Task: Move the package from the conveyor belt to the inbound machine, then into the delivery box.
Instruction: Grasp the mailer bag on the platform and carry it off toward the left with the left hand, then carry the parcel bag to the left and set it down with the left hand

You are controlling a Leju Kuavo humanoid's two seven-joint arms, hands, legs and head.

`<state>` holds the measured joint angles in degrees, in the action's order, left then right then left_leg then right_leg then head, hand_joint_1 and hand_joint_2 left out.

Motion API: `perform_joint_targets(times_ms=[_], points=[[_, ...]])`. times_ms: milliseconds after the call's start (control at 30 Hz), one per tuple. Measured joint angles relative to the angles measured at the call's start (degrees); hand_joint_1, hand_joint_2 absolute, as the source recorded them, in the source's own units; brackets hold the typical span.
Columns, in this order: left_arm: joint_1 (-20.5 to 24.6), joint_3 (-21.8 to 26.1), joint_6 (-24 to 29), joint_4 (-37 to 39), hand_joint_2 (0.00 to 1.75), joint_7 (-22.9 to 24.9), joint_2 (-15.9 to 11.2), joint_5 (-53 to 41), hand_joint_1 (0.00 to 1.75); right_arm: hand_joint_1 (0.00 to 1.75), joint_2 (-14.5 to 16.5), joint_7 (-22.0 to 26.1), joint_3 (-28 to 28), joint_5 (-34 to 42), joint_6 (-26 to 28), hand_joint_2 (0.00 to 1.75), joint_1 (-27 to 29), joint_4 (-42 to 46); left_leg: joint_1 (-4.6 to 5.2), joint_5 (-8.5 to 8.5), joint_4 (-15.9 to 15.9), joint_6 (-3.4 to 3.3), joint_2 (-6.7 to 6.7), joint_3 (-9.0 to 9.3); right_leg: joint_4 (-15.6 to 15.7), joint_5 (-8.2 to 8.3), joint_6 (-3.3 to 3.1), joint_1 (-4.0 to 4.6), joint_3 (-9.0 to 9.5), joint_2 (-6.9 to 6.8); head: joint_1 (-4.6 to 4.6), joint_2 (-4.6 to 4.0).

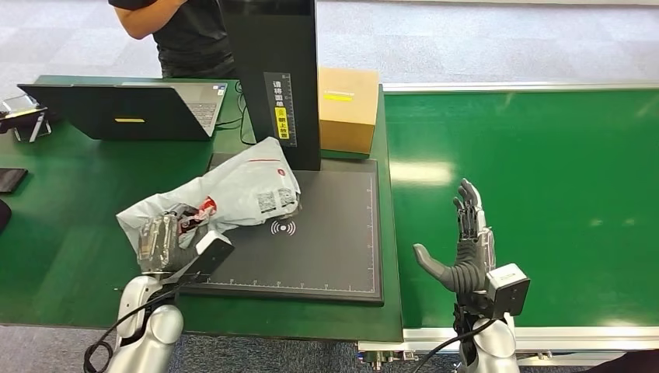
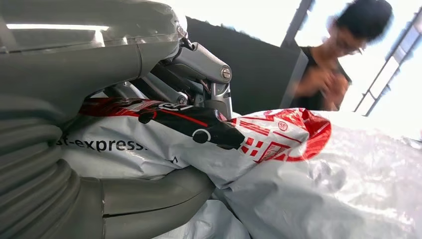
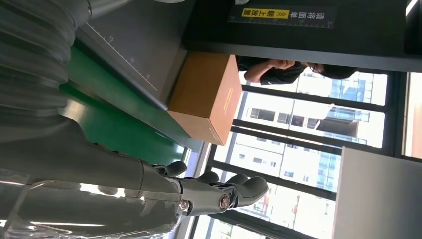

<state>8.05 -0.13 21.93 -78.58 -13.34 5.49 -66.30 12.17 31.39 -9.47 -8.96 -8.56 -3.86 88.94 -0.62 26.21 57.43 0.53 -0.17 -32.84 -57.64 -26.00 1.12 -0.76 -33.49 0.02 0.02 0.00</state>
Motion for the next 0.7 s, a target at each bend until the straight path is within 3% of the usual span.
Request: perform_joint_targets(times_ms=[233, 533, 567, 667, 700], points=[[0.35, 6.98, 4.89, -0.93, 1.75, 2.17, -3.87, -1.9, 1.75, 0.0, 0.0, 1.64, -0.93, 0.4, 1.0, 1.75, 0.28, 0.07, -0.03, -0.02, -0.02, 0.09, 0.01, 0.04, -0.04, -0.07, -0.11, 0.05, -0.02, -0.01, -0.02, 0.0], [2.08, 16.53, 7.6, -1.81, 1.75, 7.99, -5.0, -0.17, 1.75, 0.0, 0.13, 1.43, -2.02, 0.56, 1.67, 1.75, 1.58, 1.9, -0.02, 0.0, -0.02, 0.12, 0.02, 0.03, -0.05, -0.08, -0.13, 0.04, -0.02, 0.0, -0.02, 0.0], [2.22, 17.22, 7.6, -1.7, 1.75, 8.05, -5.06, -0.01, 1.51, 0.0, 0.15, 1.4, -2.02, 0.53, 1.87, 1.75, 1.61, 1.9, -0.02, 0.0, -0.02, 0.12, 0.02, 0.03, -0.05, -0.08, -0.13, 0.04, -0.02, 0.0, -0.01, 0.0], [2.62, 18.8, 7.44, -0.94, 1.75, 8.48, -5.1, 0.04, 0.2, 0.0, 0.2, 1.39, -2.02, 0.5, 2.39, 1.75, 1.72, 1.9, -0.02, 0.01, -0.02, 0.12, 0.02, 0.04, -0.05, -0.08, -0.13, 0.04, -0.02, 0.0, -0.01, 0.0], [2.76, 19.16, 7.35, -0.57, 1.75, 8.64, -5.1, -0.05, 0.0, 0.0, 0.2, 1.39, -2.02, 0.5, 2.47, 1.75, 1.78, 1.9, -0.02, 0.01, -0.02, 0.12, 0.02, 0.04, -0.05, -0.08, -0.13, 0.04, -0.02, 0.0, -0.02, 0.0]])
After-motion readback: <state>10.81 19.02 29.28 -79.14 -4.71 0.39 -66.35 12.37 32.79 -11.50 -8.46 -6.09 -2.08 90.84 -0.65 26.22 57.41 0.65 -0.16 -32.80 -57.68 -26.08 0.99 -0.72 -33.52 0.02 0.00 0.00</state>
